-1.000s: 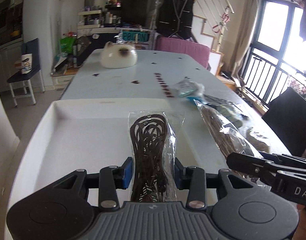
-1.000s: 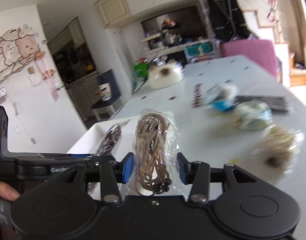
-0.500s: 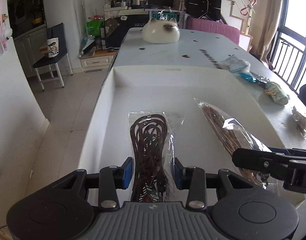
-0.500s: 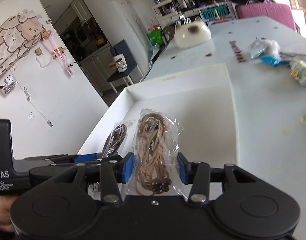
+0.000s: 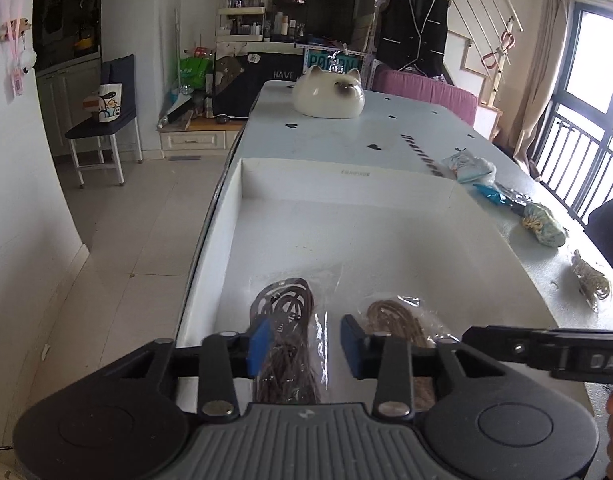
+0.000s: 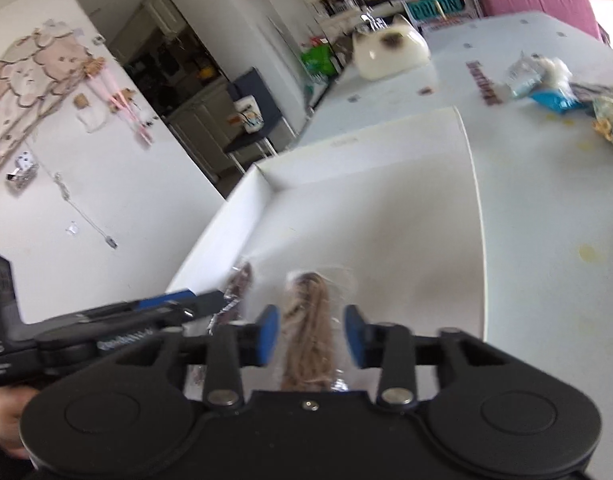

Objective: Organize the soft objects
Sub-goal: 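Lower the brown cord bag into the box and open the left gripper while the right releases the tan bag, then raise both open grippers out of the white box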

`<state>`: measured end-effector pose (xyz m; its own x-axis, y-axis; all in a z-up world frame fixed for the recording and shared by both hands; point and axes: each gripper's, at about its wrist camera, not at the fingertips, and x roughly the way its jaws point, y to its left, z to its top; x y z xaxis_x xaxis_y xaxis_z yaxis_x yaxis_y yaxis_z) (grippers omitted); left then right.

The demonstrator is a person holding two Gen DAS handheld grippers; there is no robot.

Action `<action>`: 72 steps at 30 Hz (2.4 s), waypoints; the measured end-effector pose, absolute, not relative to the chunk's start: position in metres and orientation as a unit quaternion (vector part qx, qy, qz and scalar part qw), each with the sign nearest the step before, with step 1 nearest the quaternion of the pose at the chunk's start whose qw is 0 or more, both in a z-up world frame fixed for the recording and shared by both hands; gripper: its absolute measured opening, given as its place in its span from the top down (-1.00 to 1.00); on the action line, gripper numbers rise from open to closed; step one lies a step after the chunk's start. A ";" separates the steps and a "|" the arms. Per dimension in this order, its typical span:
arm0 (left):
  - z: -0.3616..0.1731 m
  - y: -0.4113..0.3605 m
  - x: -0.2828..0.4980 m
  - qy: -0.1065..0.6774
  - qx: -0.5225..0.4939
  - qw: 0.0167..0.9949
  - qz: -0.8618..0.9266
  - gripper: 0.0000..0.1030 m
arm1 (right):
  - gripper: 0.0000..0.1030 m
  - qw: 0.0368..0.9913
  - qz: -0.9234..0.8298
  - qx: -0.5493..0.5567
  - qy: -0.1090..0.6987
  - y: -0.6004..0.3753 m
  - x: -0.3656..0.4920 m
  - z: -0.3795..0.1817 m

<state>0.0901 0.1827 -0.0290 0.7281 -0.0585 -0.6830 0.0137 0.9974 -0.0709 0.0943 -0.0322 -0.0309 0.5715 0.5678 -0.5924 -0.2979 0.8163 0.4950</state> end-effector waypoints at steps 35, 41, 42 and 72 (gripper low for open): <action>-0.039 0.196 0.098 0.383 -0.005 0.924 -0.020 0.67 | 0.37 0.842 0.287 0.119 0.440 0.028 0.142 -0.045; -0.044 0.200 0.094 0.391 -0.008 0.920 -0.017 0.66 | 0.46 0.840 0.313 0.086 0.435 0.044 0.135 -0.043; -0.044 0.200 0.092 0.393 -0.007 0.919 -0.015 0.66 | 0.46 0.837 0.317 0.090 0.438 0.044 0.134 -0.044; -0.014 0.185 0.058 0.354 -0.061 0.933 -0.028 0.01 | 0.00 0.902 0.280 0.052 0.325 -0.029 0.077 0.008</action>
<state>0.0581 0.1846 -0.0136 0.7473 -0.0953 -0.6576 0.0090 0.9910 -0.1334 0.0773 -0.0288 0.0083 0.6323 0.5381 -0.5574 -0.4709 0.8382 0.2749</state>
